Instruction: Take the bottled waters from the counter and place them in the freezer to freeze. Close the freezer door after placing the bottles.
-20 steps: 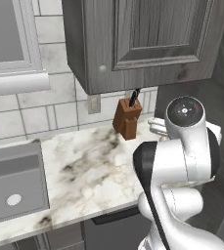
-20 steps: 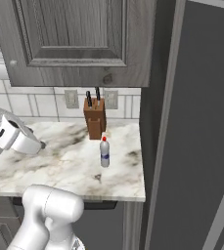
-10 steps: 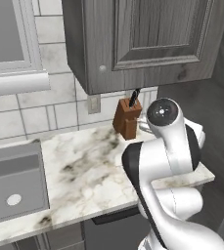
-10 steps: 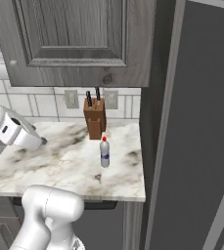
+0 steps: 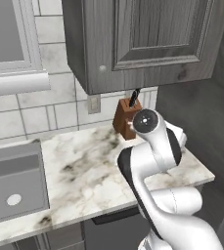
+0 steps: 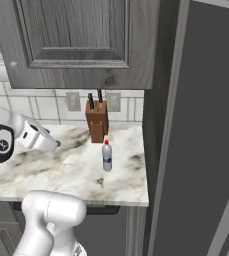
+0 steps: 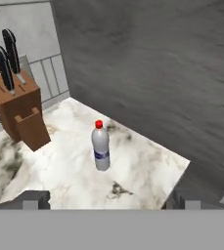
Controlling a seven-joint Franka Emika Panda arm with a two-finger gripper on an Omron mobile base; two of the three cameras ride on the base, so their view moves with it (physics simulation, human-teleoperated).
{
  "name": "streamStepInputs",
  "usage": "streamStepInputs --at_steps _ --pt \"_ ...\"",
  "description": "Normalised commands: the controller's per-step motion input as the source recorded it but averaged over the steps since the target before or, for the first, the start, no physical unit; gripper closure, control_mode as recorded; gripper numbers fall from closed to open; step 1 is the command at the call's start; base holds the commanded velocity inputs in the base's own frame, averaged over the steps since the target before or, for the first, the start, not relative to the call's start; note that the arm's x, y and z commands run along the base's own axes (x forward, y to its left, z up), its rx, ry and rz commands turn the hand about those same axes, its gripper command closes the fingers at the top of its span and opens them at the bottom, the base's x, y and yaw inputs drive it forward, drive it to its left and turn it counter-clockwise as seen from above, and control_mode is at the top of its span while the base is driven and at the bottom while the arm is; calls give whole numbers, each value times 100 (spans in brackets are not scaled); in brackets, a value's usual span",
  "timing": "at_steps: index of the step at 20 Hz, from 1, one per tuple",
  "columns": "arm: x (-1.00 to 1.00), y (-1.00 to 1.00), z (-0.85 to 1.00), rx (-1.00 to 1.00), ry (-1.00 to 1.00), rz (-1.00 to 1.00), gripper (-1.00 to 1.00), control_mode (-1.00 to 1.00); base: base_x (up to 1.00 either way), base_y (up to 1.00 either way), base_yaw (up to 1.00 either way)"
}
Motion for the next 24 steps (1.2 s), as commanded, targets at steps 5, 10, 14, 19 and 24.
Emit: streamStepInputs --at_steps 5,10,14,19,24 --pt "74 14 -54 0 -5 0 -100 -100 0 0 0" --pt "61 32 -43 0 -10 -2 -100 -100 0 0 0" --pt "10 23 -25 -1 -14 -11 -100 -100 0 0 0" --pt "-16 3 -6 0 -11 -21 -100 -100 0 0 0" --pt "-6 -8 0 2 0 -35 -100 -100 0 0 0"
